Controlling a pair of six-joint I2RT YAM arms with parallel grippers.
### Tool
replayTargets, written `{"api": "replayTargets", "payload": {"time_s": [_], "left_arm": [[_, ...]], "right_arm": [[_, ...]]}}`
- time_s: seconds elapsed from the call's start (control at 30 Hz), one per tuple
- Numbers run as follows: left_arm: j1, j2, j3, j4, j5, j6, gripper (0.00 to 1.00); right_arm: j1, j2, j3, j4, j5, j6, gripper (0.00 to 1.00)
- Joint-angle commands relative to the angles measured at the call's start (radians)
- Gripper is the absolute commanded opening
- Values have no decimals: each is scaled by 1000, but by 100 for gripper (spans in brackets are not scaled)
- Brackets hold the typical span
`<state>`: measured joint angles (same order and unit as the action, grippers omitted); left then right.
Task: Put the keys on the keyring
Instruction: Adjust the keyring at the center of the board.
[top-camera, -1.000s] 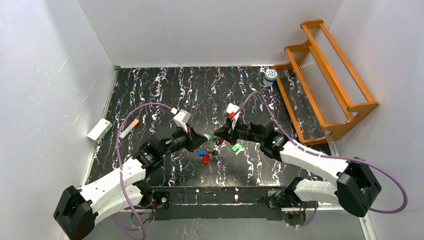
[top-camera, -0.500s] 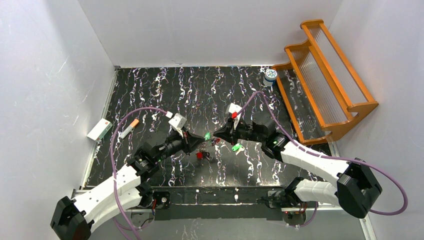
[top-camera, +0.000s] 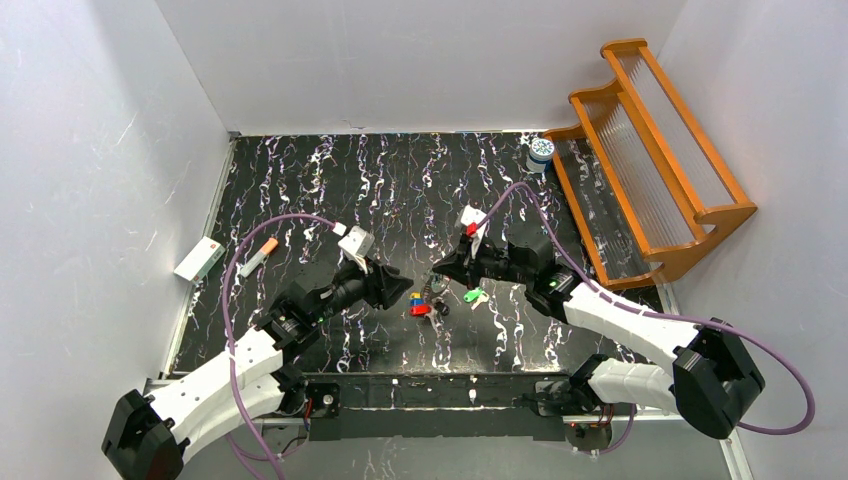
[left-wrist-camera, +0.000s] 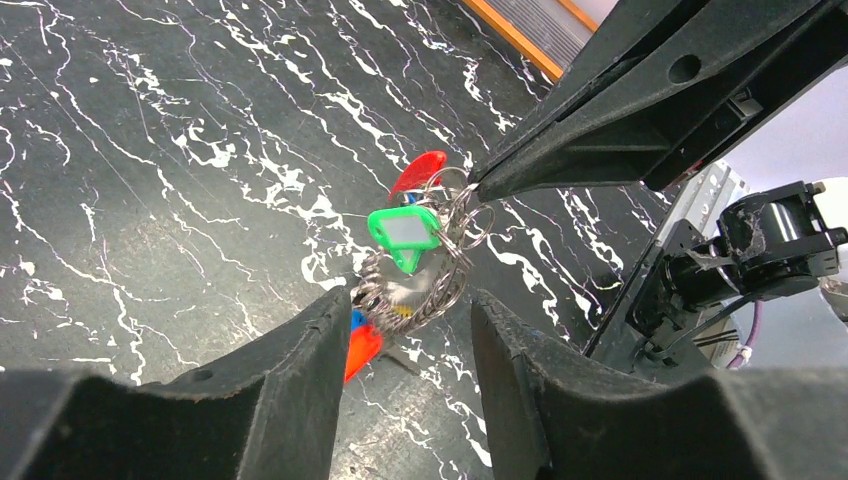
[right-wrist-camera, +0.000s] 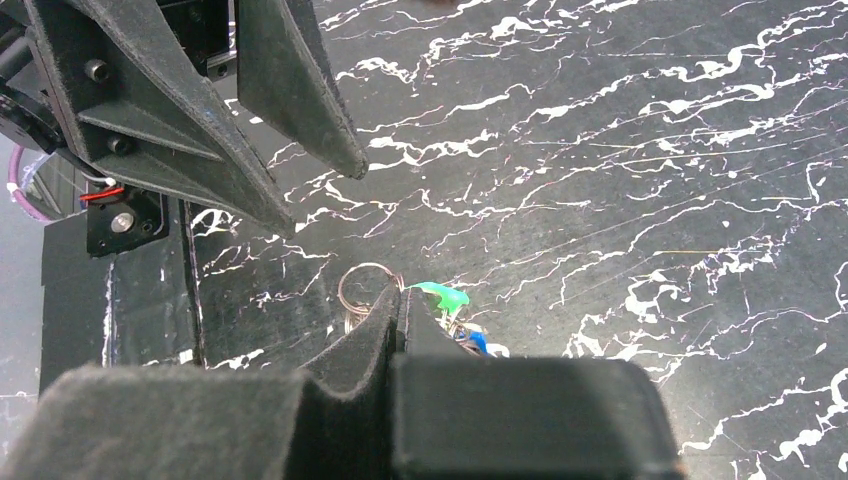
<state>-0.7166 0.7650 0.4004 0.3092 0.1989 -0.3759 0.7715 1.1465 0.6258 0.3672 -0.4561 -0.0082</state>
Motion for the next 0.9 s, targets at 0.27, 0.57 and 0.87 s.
{"api": "replayTargets", "payload": {"time_s": [0.27, 0.57, 0.87], "left_arm": [[2, 10, 22, 9, -4, 39, 48], [2, 30, 15, 18, -1, 17, 48], [2, 20, 10, 21, -11, 10, 48]], "right_arm": [[-3, -27, 8, 9, -11, -35, 1], [-3, 35, 18, -15, -34, -50, 1], [-3, 199, 78, 6, -86, -46, 1]]}}
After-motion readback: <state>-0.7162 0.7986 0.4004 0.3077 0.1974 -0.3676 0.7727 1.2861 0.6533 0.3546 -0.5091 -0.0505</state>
